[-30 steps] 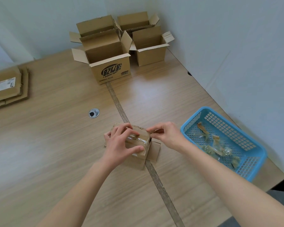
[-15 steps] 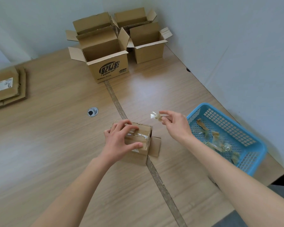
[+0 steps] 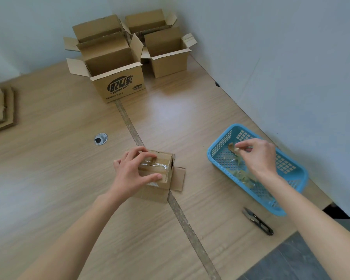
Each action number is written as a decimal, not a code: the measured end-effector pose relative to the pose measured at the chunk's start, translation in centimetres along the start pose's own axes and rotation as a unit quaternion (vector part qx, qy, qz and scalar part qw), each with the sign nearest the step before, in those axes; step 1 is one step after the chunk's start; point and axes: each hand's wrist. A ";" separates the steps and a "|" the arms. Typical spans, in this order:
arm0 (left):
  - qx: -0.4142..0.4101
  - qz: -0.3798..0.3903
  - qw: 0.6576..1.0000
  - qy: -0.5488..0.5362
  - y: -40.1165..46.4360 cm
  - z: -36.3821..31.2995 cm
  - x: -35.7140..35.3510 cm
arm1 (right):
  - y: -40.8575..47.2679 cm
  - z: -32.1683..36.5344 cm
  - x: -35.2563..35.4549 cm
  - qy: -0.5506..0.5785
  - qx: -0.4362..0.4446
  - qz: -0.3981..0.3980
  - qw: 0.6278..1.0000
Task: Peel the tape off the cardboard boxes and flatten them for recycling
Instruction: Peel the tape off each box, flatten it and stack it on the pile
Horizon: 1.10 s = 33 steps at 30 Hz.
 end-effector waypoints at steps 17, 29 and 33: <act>0.008 0.006 1.000 0.024 -0.4 -0.6 0.1 | -3.7 4.3 -5.1 0.036 0.162 0.155 0.974; 0.000 0.007 0.999 0.045 -0.5 -0.6 -0.2 | -7.5 7.5 -11.0 0.117 0.176 0.190 0.959; 0.007 0.008 0.999 0.040 -0.5 -0.7 -0.2 | -7.9 7.8 -11.3 0.069 0.207 0.138 0.966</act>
Point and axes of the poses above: each hand's wrist, its own y-axis towards the middle knuckle, its own x-axis out of the back of the hand, z = x × y, and after that the axes turned 5 degrees about x, right-handed
